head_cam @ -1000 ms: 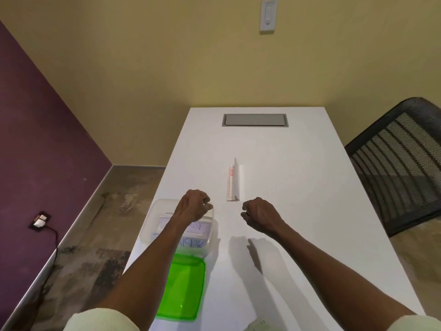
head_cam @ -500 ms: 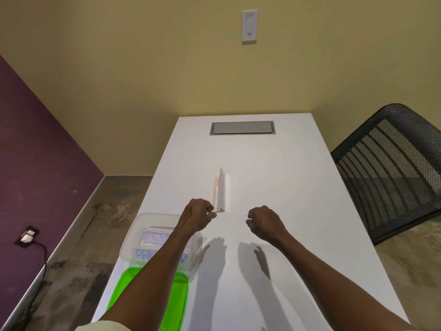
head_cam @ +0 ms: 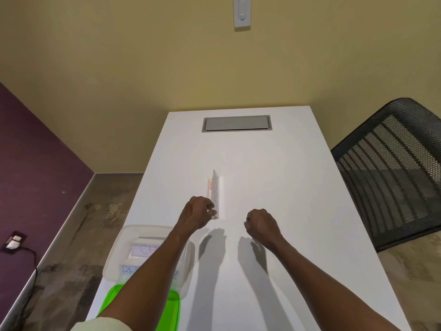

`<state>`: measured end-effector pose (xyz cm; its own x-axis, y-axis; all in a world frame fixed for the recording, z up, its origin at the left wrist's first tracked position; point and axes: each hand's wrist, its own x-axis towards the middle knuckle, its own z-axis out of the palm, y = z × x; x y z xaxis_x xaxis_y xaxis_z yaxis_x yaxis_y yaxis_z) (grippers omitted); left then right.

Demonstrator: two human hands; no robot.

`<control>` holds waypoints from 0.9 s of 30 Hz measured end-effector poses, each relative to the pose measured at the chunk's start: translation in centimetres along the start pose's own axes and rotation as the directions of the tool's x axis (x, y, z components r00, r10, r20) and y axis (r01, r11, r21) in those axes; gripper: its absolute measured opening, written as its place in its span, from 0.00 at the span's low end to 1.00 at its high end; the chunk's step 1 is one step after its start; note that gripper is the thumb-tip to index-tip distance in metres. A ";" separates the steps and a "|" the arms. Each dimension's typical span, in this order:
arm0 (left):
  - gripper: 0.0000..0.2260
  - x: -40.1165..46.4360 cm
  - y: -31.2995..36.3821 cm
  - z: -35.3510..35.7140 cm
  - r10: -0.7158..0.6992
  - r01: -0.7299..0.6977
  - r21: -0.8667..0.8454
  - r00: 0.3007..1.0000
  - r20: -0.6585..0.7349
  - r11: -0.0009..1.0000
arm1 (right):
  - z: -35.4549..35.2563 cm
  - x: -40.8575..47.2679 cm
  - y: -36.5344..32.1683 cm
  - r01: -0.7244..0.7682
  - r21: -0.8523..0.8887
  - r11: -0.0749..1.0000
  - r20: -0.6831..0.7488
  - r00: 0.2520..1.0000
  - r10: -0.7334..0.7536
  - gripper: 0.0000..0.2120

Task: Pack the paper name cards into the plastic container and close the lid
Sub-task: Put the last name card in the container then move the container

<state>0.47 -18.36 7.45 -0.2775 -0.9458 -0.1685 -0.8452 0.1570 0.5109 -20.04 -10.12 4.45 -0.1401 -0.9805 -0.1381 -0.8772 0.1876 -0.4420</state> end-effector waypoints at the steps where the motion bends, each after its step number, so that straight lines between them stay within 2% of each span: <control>1: 0.08 0.6 -0.1 0.0 0.008 -0.008 0.005 1.000 0.000 1.000 | 0.3 0.4 -0.1 0.000 0.000 1.000 0.007 1.000 0.000 0.16; 3: 0.09 1.8 -0.3 -0.1 0.030 -0.030 0.025 1.000 0.001 0.999 | 1.0 1.1 -0.4 -0.014 0.009 1.000 0.026 1.000 0.014 0.16; 8: 0.09 5.0 -0.7 -0.7 0.062 -0.061 0.059 0.998 -0.004 0.996 | 2.7 2.9 -1.2 -0.092 0.104 0.990 0.123 0.989 0.079 0.08; 14: 0.10 9.2 -1.2 -1.1 0.091 -0.085 0.090 0.993 -0.071 0.992 | 3.7 5.1 -2.9 -0.242 0.289 0.926 0.298 0.942 0.153 0.09; 16: 0.11 10.6 -1.3 -0.9 0.081 -0.075 0.071 0.993 -0.087 0.995 | 4.1 5.6 -3.2 -0.334 0.385 0.860 0.370 0.910 0.188 0.09; 19: 0.12 12.5 -1.4 -0.4 0.054 -0.051 0.040 0.995 -0.085 0.998 | 5.2 6.1 -3.6 -0.503 0.539 0.676 0.450 0.850 0.274 0.09; 21: 0.10 13.7 -1.2 0.1 0.050 -0.045 0.057 0.995 -0.088 0.997 | 6.1 6.4 -3.8 -0.602 0.568 0.562 0.518 0.792 0.325 0.06; 25: 0.11 16.1 -1.5 1.1 0.052 -0.049 0.111 0.998 -0.028 0.993 | 7.4 7.6 -3.5 -0.706 0.498 0.504 0.631 0.694 0.348 0.15; 27: 0.11 17.4 -1.8 1.5 0.042 -0.041 0.129 0.999 -0.008 0.991 | 7.9 8.0 -3.3 -0.728 0.505 0.464 0.658 0.672 0.339 0.19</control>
<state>-3.51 -34.70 2.36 -0.3094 -0.9406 -0.1400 -0.8851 0.2310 0.4040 -14.67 -18.08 -2.21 -0.0892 -0.5567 -0.8259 -0.0733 0.8307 -0.5519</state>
